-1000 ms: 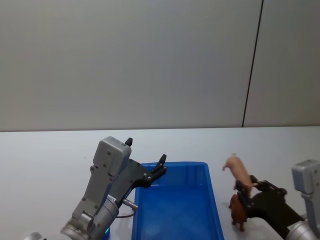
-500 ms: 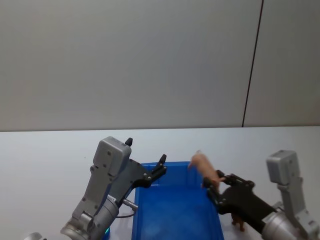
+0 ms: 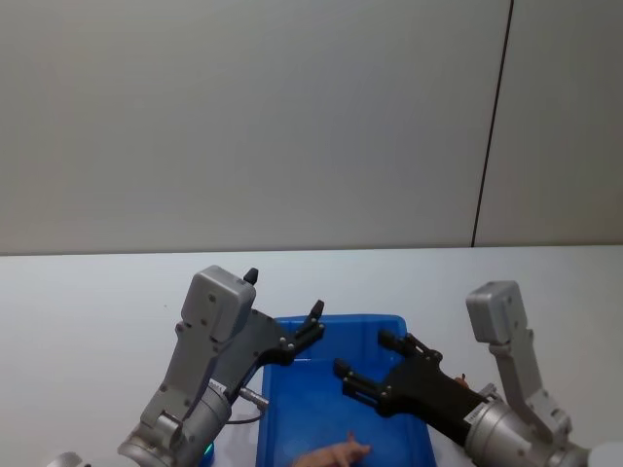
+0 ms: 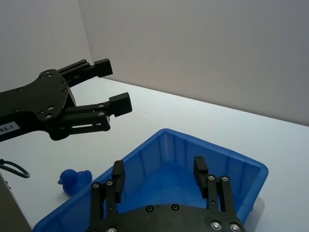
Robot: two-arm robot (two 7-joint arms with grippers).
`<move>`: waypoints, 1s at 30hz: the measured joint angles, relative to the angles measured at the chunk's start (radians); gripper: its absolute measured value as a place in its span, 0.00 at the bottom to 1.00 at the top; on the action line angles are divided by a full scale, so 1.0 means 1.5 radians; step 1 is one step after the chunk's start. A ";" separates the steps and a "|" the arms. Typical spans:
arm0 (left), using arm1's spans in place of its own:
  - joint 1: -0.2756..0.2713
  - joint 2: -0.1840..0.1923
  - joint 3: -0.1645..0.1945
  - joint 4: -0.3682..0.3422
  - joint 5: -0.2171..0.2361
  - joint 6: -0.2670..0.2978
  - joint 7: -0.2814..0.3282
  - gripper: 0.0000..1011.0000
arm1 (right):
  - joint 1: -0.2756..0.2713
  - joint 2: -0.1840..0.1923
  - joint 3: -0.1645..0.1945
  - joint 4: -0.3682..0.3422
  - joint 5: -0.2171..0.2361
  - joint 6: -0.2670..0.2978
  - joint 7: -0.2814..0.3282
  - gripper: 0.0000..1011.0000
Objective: Pick up the two dolls from the table and place them into the box.
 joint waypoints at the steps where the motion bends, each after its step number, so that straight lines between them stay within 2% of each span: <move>1: 0.000 0.000 0.000 0.000 0.000 0.000 0.000 0.99 | 0.001 -0.001 0.000 0.001 0.000 0.001 0.000 0.84; 7: 0.000 0.000 0.000 0.000 0.000 0.000 0.000 0.99 | 0.002 -0.002 -0.001 0.002 0.005 0.007 -0.014 0.99; 16: 0.000 0.000 0.000 0.000 0.000 0.000 0.000 0.99 | -0.017 0.010 0.003 -0.029 0.008 0.018 -0.054 0.99; 30: 0.000 0.000 0.000 0.000 0.000 0.000 0.000 0.99 | -0.084 0.056 0.018 -0.124 0.002 0.044 -0.149 0.99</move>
